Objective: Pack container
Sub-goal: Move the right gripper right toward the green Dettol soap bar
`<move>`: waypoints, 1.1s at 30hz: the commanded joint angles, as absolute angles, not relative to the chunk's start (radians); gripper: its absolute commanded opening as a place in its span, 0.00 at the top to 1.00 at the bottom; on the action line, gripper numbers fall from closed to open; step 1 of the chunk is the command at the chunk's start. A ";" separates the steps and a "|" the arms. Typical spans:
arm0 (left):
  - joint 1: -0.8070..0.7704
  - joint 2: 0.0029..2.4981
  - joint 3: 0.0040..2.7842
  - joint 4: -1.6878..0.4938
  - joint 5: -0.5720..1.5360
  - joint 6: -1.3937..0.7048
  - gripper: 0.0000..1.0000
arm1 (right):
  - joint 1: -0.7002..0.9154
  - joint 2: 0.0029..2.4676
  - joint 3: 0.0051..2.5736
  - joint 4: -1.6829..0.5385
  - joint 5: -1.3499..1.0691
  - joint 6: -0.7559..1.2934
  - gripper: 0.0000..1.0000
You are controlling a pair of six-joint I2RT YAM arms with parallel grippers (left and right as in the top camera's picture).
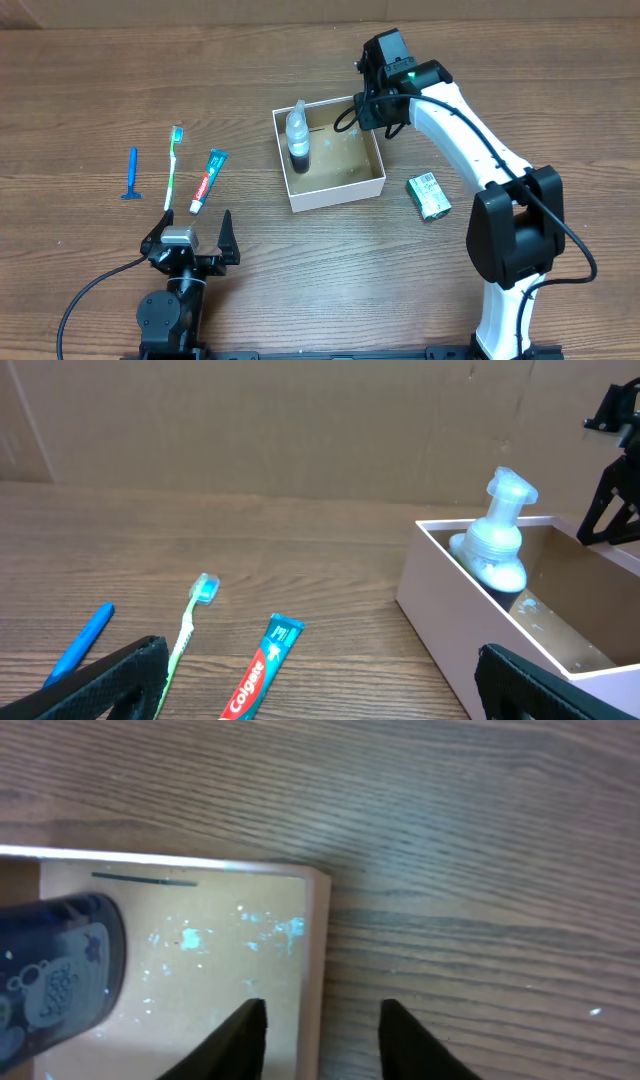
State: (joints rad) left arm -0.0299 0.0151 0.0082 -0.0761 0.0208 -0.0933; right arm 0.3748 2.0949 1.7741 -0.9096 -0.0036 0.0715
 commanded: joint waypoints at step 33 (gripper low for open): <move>-0.020 0.005 0.005 -0.078 0.011 -0.071 0.00 | 0.384 2.123 1.765 -0.904 -0.002 0.399 0.96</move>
